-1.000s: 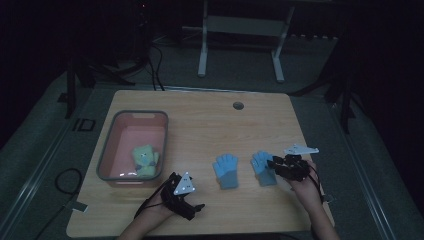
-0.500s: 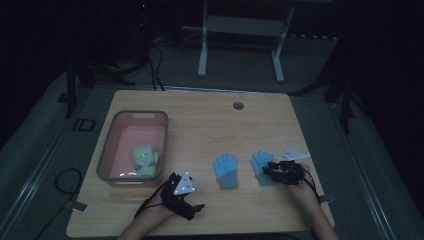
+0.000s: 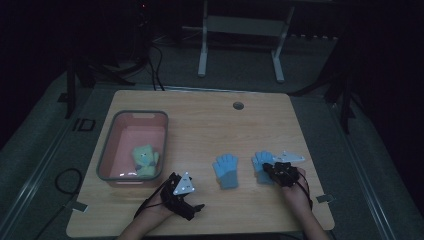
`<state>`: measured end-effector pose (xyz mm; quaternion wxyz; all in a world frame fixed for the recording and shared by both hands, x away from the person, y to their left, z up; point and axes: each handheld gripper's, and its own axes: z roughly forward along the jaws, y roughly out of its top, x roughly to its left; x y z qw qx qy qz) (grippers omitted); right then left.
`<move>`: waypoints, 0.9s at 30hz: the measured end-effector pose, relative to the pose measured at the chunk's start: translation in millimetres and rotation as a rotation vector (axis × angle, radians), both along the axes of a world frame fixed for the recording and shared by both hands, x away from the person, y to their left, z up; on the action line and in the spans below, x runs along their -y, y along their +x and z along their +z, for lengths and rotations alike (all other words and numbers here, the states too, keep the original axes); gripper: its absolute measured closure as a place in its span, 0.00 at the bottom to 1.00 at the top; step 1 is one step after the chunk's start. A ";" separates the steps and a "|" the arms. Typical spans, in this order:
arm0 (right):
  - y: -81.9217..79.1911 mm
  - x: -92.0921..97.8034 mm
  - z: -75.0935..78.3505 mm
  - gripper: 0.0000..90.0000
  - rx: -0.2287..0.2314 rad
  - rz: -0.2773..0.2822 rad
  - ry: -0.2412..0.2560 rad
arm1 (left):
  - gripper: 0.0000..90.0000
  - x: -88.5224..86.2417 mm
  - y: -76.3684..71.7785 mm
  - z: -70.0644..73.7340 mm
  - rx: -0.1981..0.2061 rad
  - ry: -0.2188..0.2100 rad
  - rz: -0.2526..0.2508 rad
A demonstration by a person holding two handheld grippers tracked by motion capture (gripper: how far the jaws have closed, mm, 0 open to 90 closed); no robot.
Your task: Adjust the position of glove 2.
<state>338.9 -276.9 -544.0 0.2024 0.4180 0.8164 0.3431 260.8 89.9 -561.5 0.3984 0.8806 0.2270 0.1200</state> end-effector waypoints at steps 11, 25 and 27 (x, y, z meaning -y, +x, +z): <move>-8.9 -27.9 40.6 0.96 0.046 0.052 0.067 | 0.02 0.0 0.0 -0.1 0.000 0.002 -0.001; -12.8 -80.1 53.3 0.96 0.053 0.162 0.121 | 0.02 -0.6 0.0 0.3 0.004 0.001 -0.003; -14.4 -89.1 52.7 0.96 0.050 0.184 0.123 | 0.02 -0.5 0.0 0.4 0.007 0.002 -0.004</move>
